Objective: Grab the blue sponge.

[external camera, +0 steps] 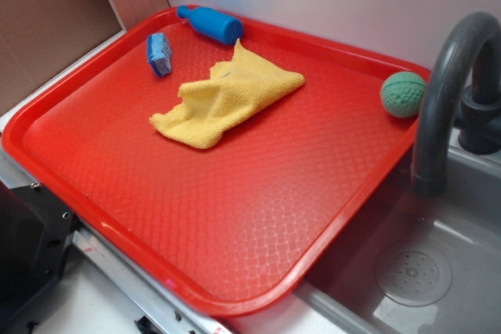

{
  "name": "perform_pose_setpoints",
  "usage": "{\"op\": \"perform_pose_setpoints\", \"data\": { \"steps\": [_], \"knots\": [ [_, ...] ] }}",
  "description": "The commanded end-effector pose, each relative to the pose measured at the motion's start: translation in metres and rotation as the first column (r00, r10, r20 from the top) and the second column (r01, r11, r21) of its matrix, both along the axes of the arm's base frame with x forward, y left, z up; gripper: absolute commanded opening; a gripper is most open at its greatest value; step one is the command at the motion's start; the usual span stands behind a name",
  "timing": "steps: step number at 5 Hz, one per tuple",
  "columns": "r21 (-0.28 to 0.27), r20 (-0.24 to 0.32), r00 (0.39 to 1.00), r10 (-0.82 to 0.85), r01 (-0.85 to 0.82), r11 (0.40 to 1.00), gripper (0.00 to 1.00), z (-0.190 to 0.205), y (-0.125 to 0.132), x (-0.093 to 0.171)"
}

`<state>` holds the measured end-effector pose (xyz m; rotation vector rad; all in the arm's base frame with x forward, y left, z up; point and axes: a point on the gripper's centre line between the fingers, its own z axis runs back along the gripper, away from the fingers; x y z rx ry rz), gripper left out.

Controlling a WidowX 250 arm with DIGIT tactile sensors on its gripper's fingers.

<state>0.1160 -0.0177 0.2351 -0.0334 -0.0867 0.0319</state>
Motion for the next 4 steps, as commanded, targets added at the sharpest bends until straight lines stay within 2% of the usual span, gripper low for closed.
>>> {"op": "perform_pose_setpoints", "data": {
  "steps": [1,2,3,4],
  "knots": [
    [0.000,0.000,1.000,0.000,0.000,1.000,1.00,0.000,0.000,0.000],
    [-0.050,0.059,0.971,0.230,-0.227,0.973,1.00,-0.006,0.014,0.011],
    [-0.102,0.181,0.869,0.461,-0.449,0.888,1.00,-0.020,0.030,0.026],
    [-0.135,0.266,0.708,0.654,-0.645,0.752,1.00,-0.038,0.051,0.046]
  ]
}}
